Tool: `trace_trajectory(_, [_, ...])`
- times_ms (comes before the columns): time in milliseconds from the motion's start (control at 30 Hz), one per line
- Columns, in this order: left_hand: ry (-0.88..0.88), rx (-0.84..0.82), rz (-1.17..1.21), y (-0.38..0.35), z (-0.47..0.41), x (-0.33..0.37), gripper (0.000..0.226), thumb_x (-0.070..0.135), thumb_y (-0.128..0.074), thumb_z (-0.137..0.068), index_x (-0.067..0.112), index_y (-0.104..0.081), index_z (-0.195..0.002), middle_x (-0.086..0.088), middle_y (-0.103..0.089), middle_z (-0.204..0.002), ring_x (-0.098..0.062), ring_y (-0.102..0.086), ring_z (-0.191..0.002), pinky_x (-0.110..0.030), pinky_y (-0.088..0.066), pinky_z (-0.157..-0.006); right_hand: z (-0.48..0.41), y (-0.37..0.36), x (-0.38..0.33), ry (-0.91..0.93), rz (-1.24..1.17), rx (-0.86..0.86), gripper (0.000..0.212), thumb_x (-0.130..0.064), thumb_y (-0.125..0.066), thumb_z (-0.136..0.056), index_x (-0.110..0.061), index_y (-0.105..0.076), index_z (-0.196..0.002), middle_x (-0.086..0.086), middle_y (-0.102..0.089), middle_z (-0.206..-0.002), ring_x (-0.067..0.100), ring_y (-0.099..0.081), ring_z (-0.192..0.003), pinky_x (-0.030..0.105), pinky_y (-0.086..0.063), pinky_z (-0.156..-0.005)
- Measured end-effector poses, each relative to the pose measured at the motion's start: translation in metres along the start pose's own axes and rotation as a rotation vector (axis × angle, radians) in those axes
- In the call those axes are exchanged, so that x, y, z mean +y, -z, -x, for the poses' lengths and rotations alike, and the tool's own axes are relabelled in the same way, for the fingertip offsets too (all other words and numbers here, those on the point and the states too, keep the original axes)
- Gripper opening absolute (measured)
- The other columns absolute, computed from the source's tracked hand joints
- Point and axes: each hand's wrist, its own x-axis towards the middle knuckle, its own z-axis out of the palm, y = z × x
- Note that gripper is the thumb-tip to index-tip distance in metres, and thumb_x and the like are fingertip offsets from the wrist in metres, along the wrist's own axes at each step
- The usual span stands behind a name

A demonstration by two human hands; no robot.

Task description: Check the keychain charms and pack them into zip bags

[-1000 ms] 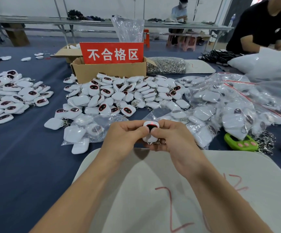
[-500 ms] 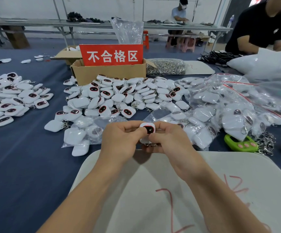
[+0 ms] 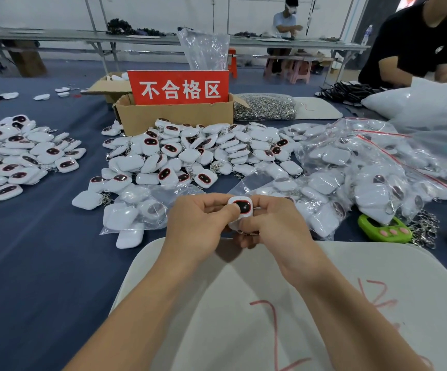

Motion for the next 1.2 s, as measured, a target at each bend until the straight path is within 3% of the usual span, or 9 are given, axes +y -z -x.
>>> trace_trajectory(267, [-0.007, -0.006, -0.005, 0.0001, -0.0003, -0.001, 0.017, 0.019, -0.074, -0.082, 0.028, -0.083, -0.092, -0.002, -0.08, -0.082, -0.025, -0.078, -0.077, -0.048, -0.063, -0.085, -0.0003, 0.0018, 0.001, 0.003, 0.028, 0.003, 0.034, -0.01, -0.07, -0.061, -0.01, -0.074, -0.095, 0.009, -0.077, -0.075, 0.02, -0.062, -0.054, 0.031, -0.048, -0.056])
trace_trajectory(367, [-0.009, -0.001, 0.006, 0.0001, 0.0007, 0.0, 0.016, 0.025, -0.075, -0.08, 0.03, -0.084, -0.092, -0.003, -0.08, -0.08, -0.023, -0.077, -0.071, -0.039, -0.064, -0.075, 0.0, 0.0016, 0.0007, 0.006, 0.006, 0.004, 0.022, 0.002, -0.069, -0.076, -0.009, -0.074, -0.094, 0.009, -0.074, -0.068, 0.019, -0.061, -0.051, 0.03, -0.045, -0.055])
trace_trajectory(500, [-0.013, 0.018, 0.039, 0.0, -0.0005, 0.0013, 0.018, 0.015, -0.073, -0.09, 0.029, -0.084, -0.09, -0.006, -0.079, -0.078, -0.021, -0.073, -0.06, -0.028, -0.06, -0.062, -0.0006, 0.0029, -0.0004, -0.038, -0.103, -0.012, 0.019, 0.002, -0.055, -0.088, 0.002, -0.072, -0.096, 0.02, -0.071, -0.065, 0.022, -0.06, -0.047, 0.028, -0.036, -0.05])
trace_trajectory(600, [-0.018, 0.0, 0.061, -0.0006, -0.0011, 0.0014, 0.015, 0.017, -0.073, -0.089, 0.027, -0.084, -0.091, -0.01, -0.079, -0.08, -0.025, -0.07, -0.058, -0.034, -0.061, -0.066, -0.0016, 0.0039, -0.0014, -0.054, -0.164, -0.009, 0.02, 0.001, -0.053, -0.09, 0.007, -0.071, -0.098, 0.034, -0.07, -0.081, 0.028, -0.059, -0.052, 0.031, -0.033, -0.052])
trace_trajectory(700, [-0.025, 0.007, 0.072, -0.0007, -0.0002, 0.0016, 0.014, 0.02, -0.073, -0.085, 0.028, -0.084, -0.091, -0.008, -0.079, -0.081, -0.023, -0.072, -0.061, -0.033, -0.062, -0.066, -0.0023, 0.0047, -0.0014, -0.044, -0.165, -0.005, 0.02, 0.001, -0.053, -0.09, 0.009, -0.069, -0.098, 0.037, -0.07, -0.085, 0.029, -0.059, -0.054, 0.032, -0.034, -0.052])
trace_trajectory(833, [-0.027, 0.015, 0.07, -0.0002, -0.0008, 0.0016, 0.018, 0.013, -0.075, -0.089, 0.029, -0.084, -0.09, -0.004, -0.08, -0.083, -0.024, -0.077, -0.07, -0.032, -0.063, -0.066, -0.001, 0.0057, -0.0019, 0.001, -0.183, -0.005, 0.023, 0.004, -0.051, -0.09, 0.001, -0.074, -0.093, 0.027, -0.072, -0.08, 0.025, -0.062, -0.054, 0.026, -0.044, -0.049])
trace_trajectory(1033, [-0.09, 0.036, -0.012, 0.0, -0.0009, 0.0012, 0.014, 0.037, -0.076, -0.079, 0.039, -0.082, -0.092, 0.005, -0.08, -0.084, -0.019, -0.078, -0.082, -0.05, -0.06, -0.09, 0.0002, 0.0052, -0.001, 0.058, -0.112, -0.002, 0.032, 0.007, -0.056, -0.084, -0.011, -0.08, -0.094, 0.017, -0.077, -0.09, 0.02, -0.06, -0.068, 0.024, -0.051, -0.062])
trace_trajectory(1200, [-0.119, 0.119, -0.038, -0.0011, -0.001, 0.0023, 0.012, 0.042, -0.074, -0.076, 0.05, -0.078, -0.084, 0.013, -0.079, -0.08, -0.007, -0.075, -0.077, -0.046, -0.061, -0.087, -0.0011, 0.0062, -0.0018, 0.078, -0.136, 0.068, 0.035, 0.011, -0.056, -0.081, -0.01, -0.08, -0.095, 0.015, -0.075, -0.079, 0.018, -0.06, -0.066, 0.025, -0.052, -0.067])
